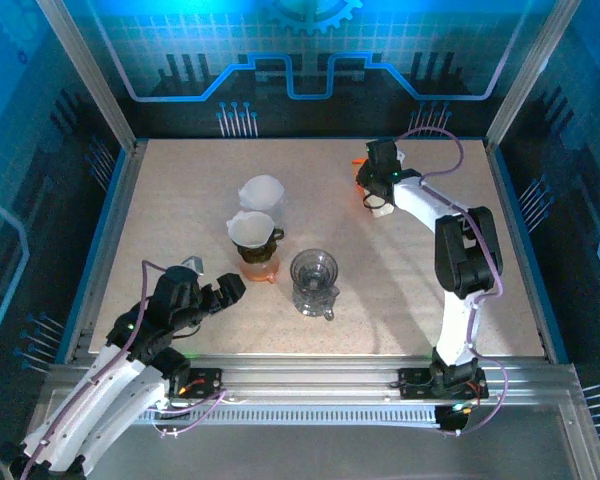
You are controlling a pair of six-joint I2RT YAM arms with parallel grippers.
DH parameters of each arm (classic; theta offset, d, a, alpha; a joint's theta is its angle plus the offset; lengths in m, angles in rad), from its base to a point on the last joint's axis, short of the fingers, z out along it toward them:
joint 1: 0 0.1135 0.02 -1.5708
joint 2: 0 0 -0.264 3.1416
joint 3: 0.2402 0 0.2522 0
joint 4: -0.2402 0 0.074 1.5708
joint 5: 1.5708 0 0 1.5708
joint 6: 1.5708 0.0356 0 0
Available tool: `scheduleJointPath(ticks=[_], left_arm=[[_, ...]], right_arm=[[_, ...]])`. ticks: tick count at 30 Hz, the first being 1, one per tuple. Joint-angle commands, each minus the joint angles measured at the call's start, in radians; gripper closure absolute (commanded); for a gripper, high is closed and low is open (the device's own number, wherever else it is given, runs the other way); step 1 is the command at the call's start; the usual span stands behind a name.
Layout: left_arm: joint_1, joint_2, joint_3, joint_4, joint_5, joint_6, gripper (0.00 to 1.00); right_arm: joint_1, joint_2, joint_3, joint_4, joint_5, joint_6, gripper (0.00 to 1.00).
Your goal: Place the coffee filter in the dripper
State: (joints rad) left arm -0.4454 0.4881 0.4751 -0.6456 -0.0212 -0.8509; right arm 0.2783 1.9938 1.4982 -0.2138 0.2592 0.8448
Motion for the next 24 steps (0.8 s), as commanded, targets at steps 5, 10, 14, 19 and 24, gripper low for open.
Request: scheduleJointPath(ticks=[5, 10, 14, 19, 24], left_arm=[[0.011, 0.004, 0.005, 0.001, 0.016, 0.009, 0.01], [0.013, 0.006, 0.002, 0.003, 0.018, 0.006, 0.01], [0.014, 0.006, 0.003, 0.002, 0.018, 0.007, 0.01], [0.013, 0.006, 0.005, 0.0, 0.018, 0.01, 0.01], [0.015, 0.006, 0.011, 0.001, 0.018, 0.013, 0.01]], right_arm=[[-0.011, 0.039, 0.047, -0.029, -0.001, 0.015, 0.87], [-0.012, 0.032, 0.056, -0.035, 0.008, -0.017, 1.0], [-0.012, -0.015, 0.036, -0.014, 0.016, -0.07, 1.0], [-0.012, -0.104, -0.002, -0.015, 0.018, -0.138, 1.0], [-0.017, -0.212, -0.061, -0.033, 0.004, -0.175, 1.0]])
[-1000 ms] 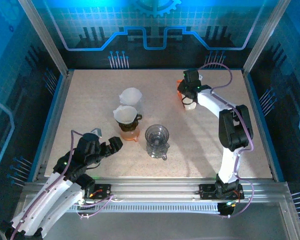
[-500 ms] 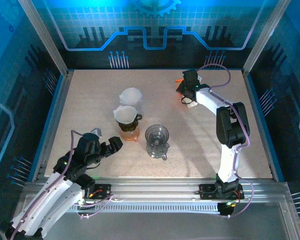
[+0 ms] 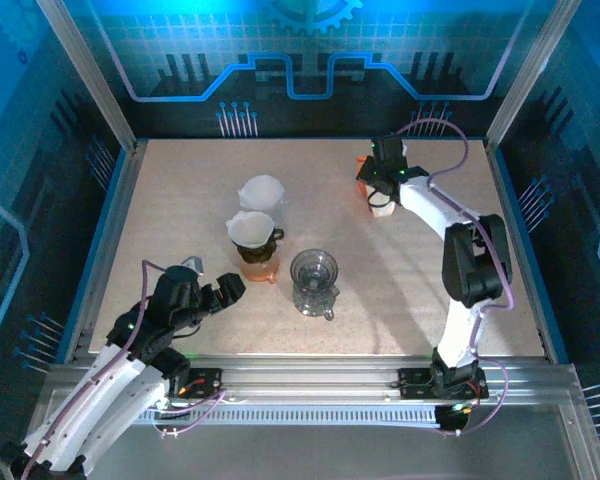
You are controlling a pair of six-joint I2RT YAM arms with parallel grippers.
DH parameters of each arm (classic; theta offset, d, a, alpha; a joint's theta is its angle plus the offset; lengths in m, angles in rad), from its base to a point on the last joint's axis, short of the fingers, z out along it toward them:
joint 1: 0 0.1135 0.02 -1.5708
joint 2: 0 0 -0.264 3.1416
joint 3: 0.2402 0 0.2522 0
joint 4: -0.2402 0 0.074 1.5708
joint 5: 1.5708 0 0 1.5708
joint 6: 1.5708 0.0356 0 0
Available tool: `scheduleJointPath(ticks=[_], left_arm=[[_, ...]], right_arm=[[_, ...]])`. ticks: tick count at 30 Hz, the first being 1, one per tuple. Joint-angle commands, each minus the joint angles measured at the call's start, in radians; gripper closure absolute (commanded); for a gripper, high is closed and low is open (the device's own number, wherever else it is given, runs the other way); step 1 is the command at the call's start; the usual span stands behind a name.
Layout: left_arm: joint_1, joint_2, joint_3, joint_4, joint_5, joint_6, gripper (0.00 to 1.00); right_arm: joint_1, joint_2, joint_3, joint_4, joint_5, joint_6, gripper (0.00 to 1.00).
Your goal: Place the coffee filter in the dripper
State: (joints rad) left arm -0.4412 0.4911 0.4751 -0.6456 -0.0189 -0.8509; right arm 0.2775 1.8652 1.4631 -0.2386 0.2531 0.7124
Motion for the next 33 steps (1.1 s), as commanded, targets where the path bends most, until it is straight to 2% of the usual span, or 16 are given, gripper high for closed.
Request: scheduleJointPath(ticks=[1, 5, 8, 13, 19, 33], left_arm=[[0.011, 0.002, 0.012, 0.001, 0.016, 0.013, 0.01], [0.011, 0.002, 0.013, 0.004, 0.017, 0.014, 0.01], [0.01, 0.004, 0.011, 0.007, 0.017, 0.016, 0.01], [0.013, 0.014, 0.007, 0.027, 0.022, 0.014, 0.01], [0.014, 0.018, 0.01, 0.023, 0.026, 0.016, 0.01], [0.015, 0.018, 0.005, 0.023, 0.025, 0.019, 0.01]], right_arm=[[-0.017, -0.111, -0.047, -0.008, 0.008, -0.049, 1.0], [-0.024, -0.209, -0.125, 0.0, -0.013, -0.067, 1.0], [-0.033, -0.209, -0.107, -0.05, -0.054, -0.085, 1.0], [-0.029, -0.109, -0.048, -0.071, -0.099, -0.081, 0.76], [-0.029, 0.022, 0.041, -0.068, -0.055, -0.033, 0.66], [-0.034, 0.116, 0.096, -0.035, -0.006, 0.074, 0.64]])
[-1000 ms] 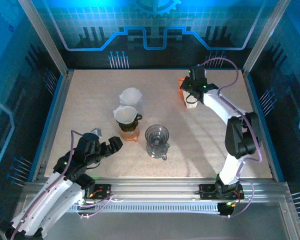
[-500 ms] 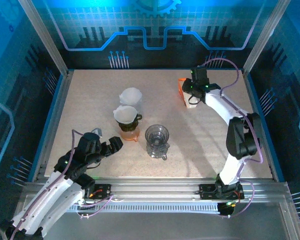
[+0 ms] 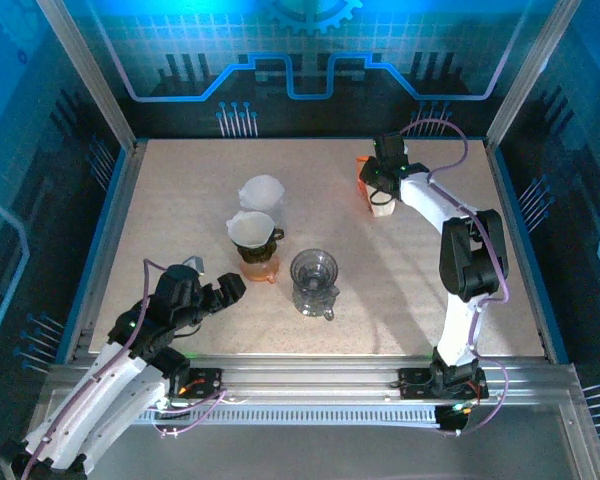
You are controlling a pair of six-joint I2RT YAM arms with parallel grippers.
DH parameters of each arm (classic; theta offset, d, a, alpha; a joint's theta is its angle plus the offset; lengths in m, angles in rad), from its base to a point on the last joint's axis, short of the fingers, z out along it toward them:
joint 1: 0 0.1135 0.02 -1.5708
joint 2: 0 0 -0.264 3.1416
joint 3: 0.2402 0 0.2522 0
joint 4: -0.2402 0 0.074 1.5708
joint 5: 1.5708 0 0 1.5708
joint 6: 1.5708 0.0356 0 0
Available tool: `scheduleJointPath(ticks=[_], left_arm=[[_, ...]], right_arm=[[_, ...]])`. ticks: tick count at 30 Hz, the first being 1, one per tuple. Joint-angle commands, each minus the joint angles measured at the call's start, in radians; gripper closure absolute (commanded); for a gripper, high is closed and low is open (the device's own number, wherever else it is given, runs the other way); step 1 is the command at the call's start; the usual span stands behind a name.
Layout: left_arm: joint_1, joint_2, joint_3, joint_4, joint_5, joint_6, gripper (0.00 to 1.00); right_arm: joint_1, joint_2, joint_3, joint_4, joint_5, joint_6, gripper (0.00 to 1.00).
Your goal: Place the coffee filter in the dripper
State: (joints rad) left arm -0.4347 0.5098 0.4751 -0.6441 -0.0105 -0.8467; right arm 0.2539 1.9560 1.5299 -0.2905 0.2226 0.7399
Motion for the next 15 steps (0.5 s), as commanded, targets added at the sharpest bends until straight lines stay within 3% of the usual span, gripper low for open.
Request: scheduleJointPath(ticks=[1, 10, 15], left_arm=[[0.008, 0.001, 0.005, 0.022, 0.017, 0.015, 0.01], [0.011, 0.006, 0.004, 0.025, 0.019, 0.012, 0.01], [0.01, 0.008, 0.002, 0.027, 0.025, 0.008, 0.01]], right_arm=[[-0.013, 0.03, 0.032, 0.019, 0.024, 0.055, 0.64], [-0.013, 0.101, 0.094, -0.02, 0.051, 0.101, 0.64], [-0.01, 0.165, 0.157, -0.079, 0.07, 0.104, 0.7]])
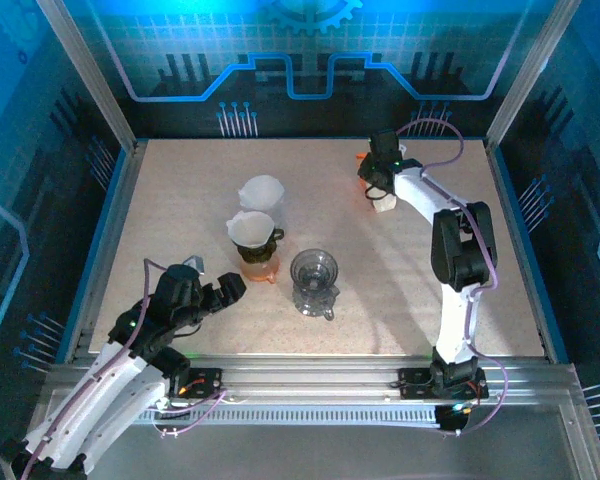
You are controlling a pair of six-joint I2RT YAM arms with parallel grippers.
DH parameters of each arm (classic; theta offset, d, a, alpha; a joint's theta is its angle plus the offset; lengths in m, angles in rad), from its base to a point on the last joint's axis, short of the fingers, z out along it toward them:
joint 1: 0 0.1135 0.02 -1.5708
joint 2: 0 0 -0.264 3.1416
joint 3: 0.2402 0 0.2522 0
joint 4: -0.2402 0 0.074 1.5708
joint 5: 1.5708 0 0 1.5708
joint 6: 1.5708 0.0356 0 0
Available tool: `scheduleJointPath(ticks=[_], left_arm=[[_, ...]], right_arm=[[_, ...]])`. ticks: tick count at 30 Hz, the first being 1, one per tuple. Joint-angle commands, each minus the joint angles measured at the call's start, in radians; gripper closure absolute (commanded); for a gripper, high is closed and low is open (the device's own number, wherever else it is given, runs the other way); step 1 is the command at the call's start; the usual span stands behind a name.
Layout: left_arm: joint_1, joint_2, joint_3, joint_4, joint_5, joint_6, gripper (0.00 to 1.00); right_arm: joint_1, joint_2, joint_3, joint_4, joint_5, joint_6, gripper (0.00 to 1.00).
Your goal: Place the coffee filter in the dripper
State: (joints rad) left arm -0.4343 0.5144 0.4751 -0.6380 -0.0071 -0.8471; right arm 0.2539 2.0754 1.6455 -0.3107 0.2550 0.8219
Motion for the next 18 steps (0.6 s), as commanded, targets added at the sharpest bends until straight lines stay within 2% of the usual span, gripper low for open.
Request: scheduleJointPath(ticks=[1, 4, 8, 12, 18], left_arm=[[0.009, 0.003, 0.002, 0.019, 0.022, 0.009, 0.01], [0.01, 0.003, 0.003, 0.015, 0.021, 0.008, 0.01], [0.011, 0.002, 0.003, 0.009, 0.024, 0.004, 0.01], [0.01, -0.001, -0.002, 0.008, 0.024, -0.001, 0.01], [0.01, -0.003, -0.011, 0.018, 0.025, -0.006, 0.01]], right_arm=[[-0.008, 0.059, 0.053, -0.072, 0.046, 0.021, 0.72], [-0.004, 0.086, 0.082, -0.098, 0.069, 0.012, 0.82], [-0.001, 0.08, 0.08, -0.071, 0.09, -0.019, 1.0], [0.002, 0.035, 0.078, -0.049, 0.096, -0.079, 1.0], [-0.009, -0.084, 0.012, -0.027, 0.04, -0.117, 1.0]])
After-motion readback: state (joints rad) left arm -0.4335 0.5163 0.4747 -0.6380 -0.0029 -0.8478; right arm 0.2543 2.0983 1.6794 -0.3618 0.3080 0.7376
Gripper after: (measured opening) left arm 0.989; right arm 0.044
